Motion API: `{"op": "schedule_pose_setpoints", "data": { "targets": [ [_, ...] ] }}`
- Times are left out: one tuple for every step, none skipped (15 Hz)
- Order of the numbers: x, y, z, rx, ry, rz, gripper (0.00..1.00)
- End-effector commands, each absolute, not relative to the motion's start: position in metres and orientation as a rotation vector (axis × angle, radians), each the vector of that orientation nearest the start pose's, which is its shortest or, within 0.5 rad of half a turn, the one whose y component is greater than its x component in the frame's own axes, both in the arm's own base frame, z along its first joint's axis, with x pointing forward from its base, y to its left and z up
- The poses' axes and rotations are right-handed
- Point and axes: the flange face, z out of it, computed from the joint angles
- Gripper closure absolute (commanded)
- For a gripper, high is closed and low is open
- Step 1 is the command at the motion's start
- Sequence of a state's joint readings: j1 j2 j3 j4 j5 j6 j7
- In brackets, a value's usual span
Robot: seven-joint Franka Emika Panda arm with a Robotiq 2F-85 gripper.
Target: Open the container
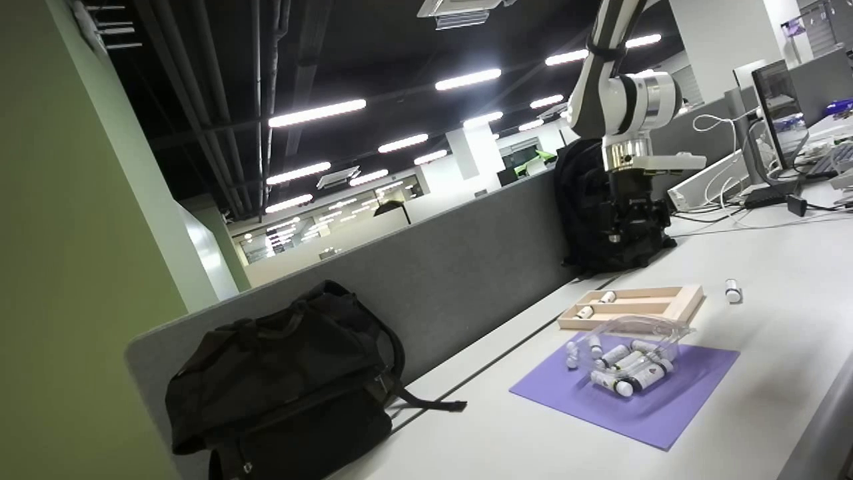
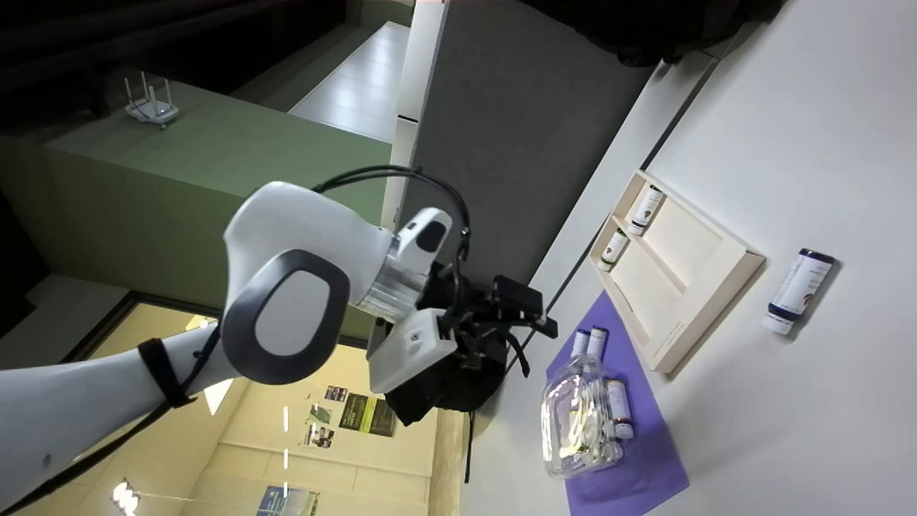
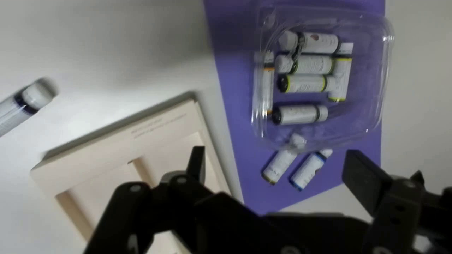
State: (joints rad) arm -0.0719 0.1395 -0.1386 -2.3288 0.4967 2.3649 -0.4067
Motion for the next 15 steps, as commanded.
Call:
{"op": "schedule_pose_setpoints", "data": {
  "targets": [
    [0.486,-0.078,0.224,-2.699,0.172,0.239,0.0],
    [0.473,-0.071,0.211,-2.678,0.142,0.327,0.0],
    [0.464,-0.066,0.2,-2.661,0.133,0.424,0.0],
    [0.454,-0.063,0.191,-2.653,0.137,0.525,0.0],
    [0.448,-0.063,0.184,-2.663,0.153,0.557,0.0],
    [0.445,-0.065,0.179,-2.672,0.168,0.568,0.0],
    [0.443,-0.068,0.175,-2.683,0.189,0.562,0.0],
    [0.441,-0.07,0.174,-2.692,0.223,0.565,0.0],
    [0.445,-0.065,0.171,-2.67,0.152,0.553,0.0],
    [0.442,-0.067,0.169,-2.672,0.166,0.561,0.0],
    [0.442,-0.069,0.168,-2.674,0.174,0.566,0.0],
    [0.442,-0.069,0.168,-2.675,0.179,0.567,0.0],
    [0.442,-0.069,0.168,-2.675,0.181,0.567,0.0],
    [0.442,-0.069,0.168,-2.676,0.182,0.567,0.0],
    [0.442,-0.069,0.168,-2.676,0.183,0.567,0.0]
  ]
}}
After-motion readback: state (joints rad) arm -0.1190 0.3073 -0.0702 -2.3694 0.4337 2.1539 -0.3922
